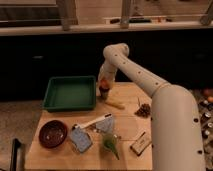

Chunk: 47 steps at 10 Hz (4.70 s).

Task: Place apple in metal cup

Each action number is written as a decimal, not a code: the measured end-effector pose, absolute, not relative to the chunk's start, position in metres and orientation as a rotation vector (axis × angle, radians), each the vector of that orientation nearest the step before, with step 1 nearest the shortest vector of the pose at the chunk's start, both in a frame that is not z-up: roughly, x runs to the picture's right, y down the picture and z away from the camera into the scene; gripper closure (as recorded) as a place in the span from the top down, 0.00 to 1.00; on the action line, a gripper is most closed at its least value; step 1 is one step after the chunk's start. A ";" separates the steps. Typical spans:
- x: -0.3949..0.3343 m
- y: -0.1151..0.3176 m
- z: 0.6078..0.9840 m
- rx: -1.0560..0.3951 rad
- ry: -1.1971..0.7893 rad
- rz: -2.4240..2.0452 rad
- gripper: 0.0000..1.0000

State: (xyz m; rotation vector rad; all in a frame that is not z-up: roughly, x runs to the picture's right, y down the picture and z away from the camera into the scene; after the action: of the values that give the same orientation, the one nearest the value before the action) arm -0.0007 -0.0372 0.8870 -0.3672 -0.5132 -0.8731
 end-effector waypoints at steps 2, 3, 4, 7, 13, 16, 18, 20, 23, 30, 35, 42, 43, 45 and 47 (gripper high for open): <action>-0.003 -0.038 0.889 -0.375 -0.512 -0.872 0.14; -0.004 -0.038 0.890 -0.378 -0.512 -0.872 0.22; -0.003 -0.038 0.890 -0.381 -0.511 -0.871 0.32; -0.003 -0.038 0.892 -0.391 -0.505 -0.874 0.64; -0.001 -0.038 0.893 -0.405 -0.498 -0.877 0.80; -0.001 -0.039 0.891 -0.406 -0.496 -0.880 0.80; 0.000 -0.038 0.890 -0.406 -0.495 -0.881 0.80; 0.001 -0.039 0.889 -0.399 -0.496 -0.881 0.80; 0.003 -0.041 0.886 -0.379 -0.498 -0.881 0.80; 0.009 -0.042 0.882 -0.371 -0.485 -0.874 0.80; 0.010 -0.041 0.880 -0.363 -0.477 -0.871 0.80; 0.010 -0.041 0.880 -0.363 -0.476 -0.871 0.80; 0.010 -0.041 0.880 -0.363 -0.476 -0.871 0.80; 0.010 -0.041 0.880 -0.363 -0.477 -0.871 0.80; 0.010 -0.041 0.880 -0.363 -0.477 -0.871 0.80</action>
State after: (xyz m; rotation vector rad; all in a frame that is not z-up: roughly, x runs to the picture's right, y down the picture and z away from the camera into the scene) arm 0.0100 -0.0411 0.8804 -0.3633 -0.4767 -0.8709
